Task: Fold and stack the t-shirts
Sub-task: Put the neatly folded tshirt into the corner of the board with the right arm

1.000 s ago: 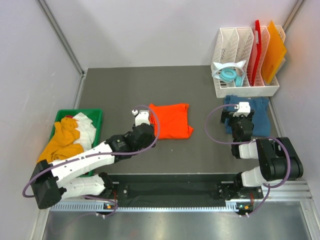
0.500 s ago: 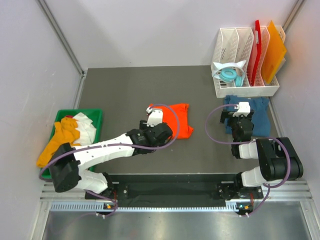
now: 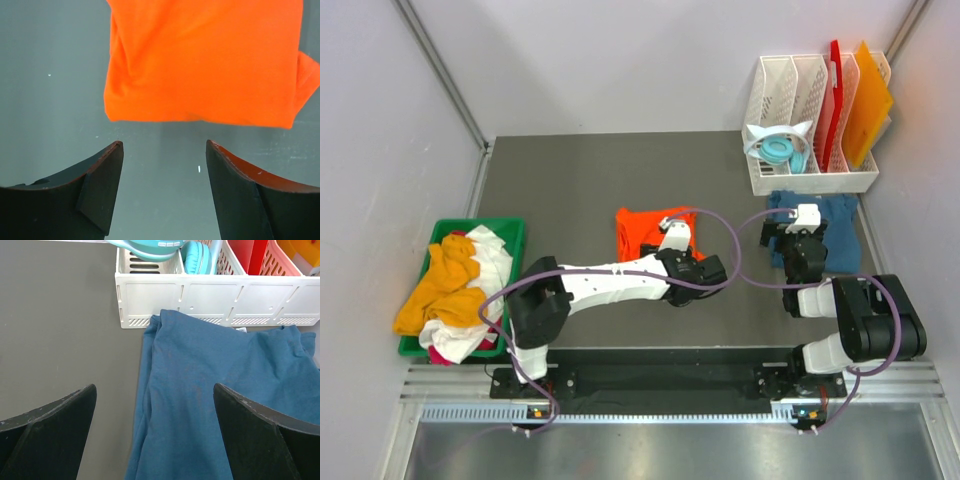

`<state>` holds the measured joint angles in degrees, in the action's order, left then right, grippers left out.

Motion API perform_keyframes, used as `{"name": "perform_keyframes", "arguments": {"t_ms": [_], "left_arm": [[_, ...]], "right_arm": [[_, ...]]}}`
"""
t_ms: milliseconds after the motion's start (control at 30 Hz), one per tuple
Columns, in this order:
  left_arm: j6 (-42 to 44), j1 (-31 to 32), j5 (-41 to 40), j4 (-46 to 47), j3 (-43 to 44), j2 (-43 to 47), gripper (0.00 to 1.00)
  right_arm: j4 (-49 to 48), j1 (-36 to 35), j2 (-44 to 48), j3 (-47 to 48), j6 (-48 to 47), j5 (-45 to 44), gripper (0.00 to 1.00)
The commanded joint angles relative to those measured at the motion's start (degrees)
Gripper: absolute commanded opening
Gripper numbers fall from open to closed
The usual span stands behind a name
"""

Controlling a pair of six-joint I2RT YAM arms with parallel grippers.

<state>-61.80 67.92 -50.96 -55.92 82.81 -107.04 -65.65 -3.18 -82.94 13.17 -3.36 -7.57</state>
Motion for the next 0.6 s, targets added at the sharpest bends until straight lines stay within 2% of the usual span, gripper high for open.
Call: {"name": "perform_keyframes", "arguments": {"t_ms": [0,67,233,300,333,367,400,433,467,567], "left_arm": [[-7.6,-0.3,-3.7,-1.0,-1.1,6.5,0.72],[-7.5,-0.2,-5.4,2.6,-3.9,9.5,0.72],[-10.7,-0.3,-6.4,0.5,-4.7,11.8,0.72],[-11.1,-0.3,-6.2,-1.4,-3.5,11.7,0.74],[-13.5,-0.4,-6.3,-3.3,-2.8,11.4,0.83],[-15.6,-0.4,-6.6,-5.4,-2.0,11.2,0.97],[-17.9,-0.3,-7.0,-10.1,-0.6,10.4,0.99],[-19.5,-0.3,-7.1,-10.7,-0.2,10.2,0.99],[-18.0,-0.4,-7.1,-10.0,-0.2,10.2,0.99],[-7.4,-0.3,-5.4,0.6,-2.9,12.4,0.99]], "right_arm": [[-3.1,0.6,-0.1,1.5,0.8,1.1,1.0],[-2.8,0.7,-0.1,1.7,0.6,1.4,1.0],[-2.6,0.8,0.0,1.8,0.3,2.6,1.0],[0.2,0.8,2.9,2.4,-2.9,9.8,1.0],[7.5,0.8,4.3,4.9,-3.2,10.8,1.0],[13.1,0.5,7.4,7.2,-4.0,11.2,1.0],[19.1,-0.7,8.5,10.2,-5.2,10.5,1.0],[30.5,-1.3,9.0,16.5,-5.7,9.4,1.0],[35.7,-1.6,9.0,19.8,-6.1,8.5,1.0],[47.7,-1.6,7.3,28.8,-8.9,7.8,1.0]]}}
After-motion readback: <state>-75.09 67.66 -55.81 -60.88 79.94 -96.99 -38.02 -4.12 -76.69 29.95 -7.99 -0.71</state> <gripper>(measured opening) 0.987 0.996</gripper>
